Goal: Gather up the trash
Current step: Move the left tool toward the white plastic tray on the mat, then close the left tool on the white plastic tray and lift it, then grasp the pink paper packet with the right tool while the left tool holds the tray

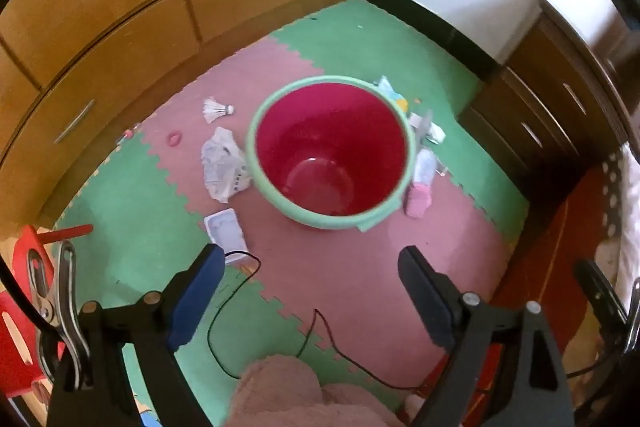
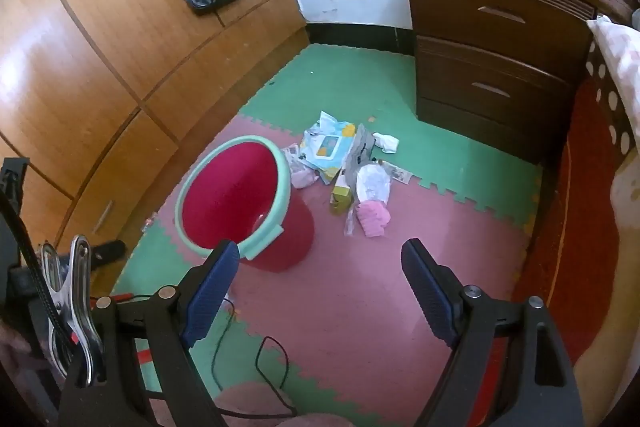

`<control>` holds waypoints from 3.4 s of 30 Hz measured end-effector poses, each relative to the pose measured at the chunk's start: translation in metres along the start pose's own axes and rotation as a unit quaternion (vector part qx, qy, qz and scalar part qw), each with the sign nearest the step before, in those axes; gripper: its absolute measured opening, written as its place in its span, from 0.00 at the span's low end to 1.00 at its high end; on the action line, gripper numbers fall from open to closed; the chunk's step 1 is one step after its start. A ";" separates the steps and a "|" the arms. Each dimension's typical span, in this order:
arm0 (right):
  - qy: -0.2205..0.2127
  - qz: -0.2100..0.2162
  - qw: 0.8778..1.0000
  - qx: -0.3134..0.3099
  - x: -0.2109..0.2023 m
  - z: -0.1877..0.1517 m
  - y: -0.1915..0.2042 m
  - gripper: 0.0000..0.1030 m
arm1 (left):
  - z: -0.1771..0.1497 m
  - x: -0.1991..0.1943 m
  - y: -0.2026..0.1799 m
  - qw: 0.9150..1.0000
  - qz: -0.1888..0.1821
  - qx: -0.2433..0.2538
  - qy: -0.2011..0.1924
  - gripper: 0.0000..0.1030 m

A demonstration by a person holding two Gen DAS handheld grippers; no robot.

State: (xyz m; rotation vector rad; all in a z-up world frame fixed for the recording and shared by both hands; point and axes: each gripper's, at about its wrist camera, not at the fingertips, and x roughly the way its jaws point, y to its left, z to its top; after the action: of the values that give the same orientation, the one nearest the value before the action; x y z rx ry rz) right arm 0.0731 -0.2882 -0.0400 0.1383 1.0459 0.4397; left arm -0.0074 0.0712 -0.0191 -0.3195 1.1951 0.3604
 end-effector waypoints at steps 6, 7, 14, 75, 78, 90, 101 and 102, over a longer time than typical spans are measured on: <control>0.021 -0.015 1.000 0.003 0.020 -0.003 0.007 0.83 | 0.002 0.029 0.057 0.999 0.011 -0.048 0.014 0.89; 0.027 -0.016 0.999 0.003 0.025 -0.005 0.010 0.83 | 0.001 0.034 0.065 0.998 0.016 -0.054 0.017 0.89; 0.041 -0.026 0.999 0.003 0.057 -0.010 0.021 0.83 | -0.007 0.082 0.129 0.992 0.058 -0.102 0.054 0.89; 0.166 -0.063 0.984 -0.016 0.269 -0.082 -0.025 0.83 | -0.084 0.423 0.157 0.978 0.043 -0.141 0.151 0.99; 0.169 -0.063 0.983 -0.022 0.275 -0.086 -0.027 0.83 | -0.086 0.433 0.160 0.975 0.039 -0.147 0.161 1.00; 0.161 -0.073 0.984 -0.027 0.297 -0.079 -0.038 0.83 | -0.065 0.449 0.159 0.962 0.051 -0.170 0.208 0.99; 0.128 -0.088 0.987 -0.036 0.348 -0.048 -0.058 0.83 | -0.053 0.434 0.139 0.979 0.083 -0.122 0.140 0.74; 0.126 -0.092 0.987 -0.038 0.354 -0.045 -0.060 0.83 | -0.056 0.432 0.142 0.978 0.080 -0.130 0.139 0.74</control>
State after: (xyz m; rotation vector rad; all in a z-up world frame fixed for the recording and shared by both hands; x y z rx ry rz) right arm 0.2009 -0.2002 -0.3665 -0.0846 1.2750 0.3346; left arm 0.0234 0.2198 -0.4512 -0.5143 1.4554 0.6309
